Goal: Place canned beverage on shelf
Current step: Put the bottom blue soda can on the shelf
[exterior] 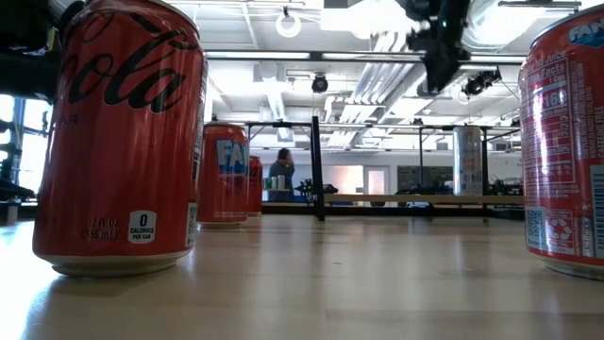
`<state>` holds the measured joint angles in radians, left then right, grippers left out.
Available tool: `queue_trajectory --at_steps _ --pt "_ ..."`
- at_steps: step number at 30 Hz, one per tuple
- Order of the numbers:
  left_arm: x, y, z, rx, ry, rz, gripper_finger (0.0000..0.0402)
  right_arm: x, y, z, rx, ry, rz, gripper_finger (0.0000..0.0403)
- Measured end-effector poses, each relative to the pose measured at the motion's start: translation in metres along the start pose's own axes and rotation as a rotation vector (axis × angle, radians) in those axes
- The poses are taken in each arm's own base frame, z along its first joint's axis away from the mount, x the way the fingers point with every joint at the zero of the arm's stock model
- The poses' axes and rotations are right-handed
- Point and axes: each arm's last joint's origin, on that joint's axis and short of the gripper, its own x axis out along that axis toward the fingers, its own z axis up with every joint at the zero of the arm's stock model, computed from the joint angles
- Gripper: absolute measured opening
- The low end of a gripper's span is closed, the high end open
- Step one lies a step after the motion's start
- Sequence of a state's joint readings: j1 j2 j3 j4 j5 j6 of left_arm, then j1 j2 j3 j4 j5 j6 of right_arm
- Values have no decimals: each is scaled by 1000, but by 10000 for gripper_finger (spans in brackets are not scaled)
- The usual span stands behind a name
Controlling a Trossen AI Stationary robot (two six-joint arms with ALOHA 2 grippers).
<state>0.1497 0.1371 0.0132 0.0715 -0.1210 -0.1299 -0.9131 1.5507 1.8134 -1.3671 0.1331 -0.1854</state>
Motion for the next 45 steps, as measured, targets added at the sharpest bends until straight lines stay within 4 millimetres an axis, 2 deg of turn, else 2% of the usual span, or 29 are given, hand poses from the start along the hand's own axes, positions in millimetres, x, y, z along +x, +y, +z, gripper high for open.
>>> queue_trajectory --at_steps 4,6,11,15,19,22,27,32,37,45 --pt "0 0 0 0 -1 -9 0 -17 34 -12 -109 -232 98 43" --pt "0 0 1 -1 -9 -6 0 -19 48 -23 -155 -336 142 12" --pt "0 -1 4 -21 -44 -6 0 -8 82 -57 -188 -538 236 37" --pt "0 -1 6 -34 -58 -8 0 6 109 -86 -247 -663 321 40" --pt "0 -1 6 -53 -57 -7 0 18 126 -106 -418 -728 330 38" --pt "1 -1 4 -51 -42 -5 0 25 133 -109 -454 -747 334 32" --pt "4 0 0 9 5 3 0 35 141 -98 -334 -739 410 30" --pt "7 -1 -2 14 29 -2 0 40 165 -99 -370 -704 450 8" --pt "7 -1 0 37 15 -8 0 28 196 -114 -385 -648 460 4" --pt "8 -2 -1 39 22 -22 0 -32 237 -162 -302 -421 536 0"
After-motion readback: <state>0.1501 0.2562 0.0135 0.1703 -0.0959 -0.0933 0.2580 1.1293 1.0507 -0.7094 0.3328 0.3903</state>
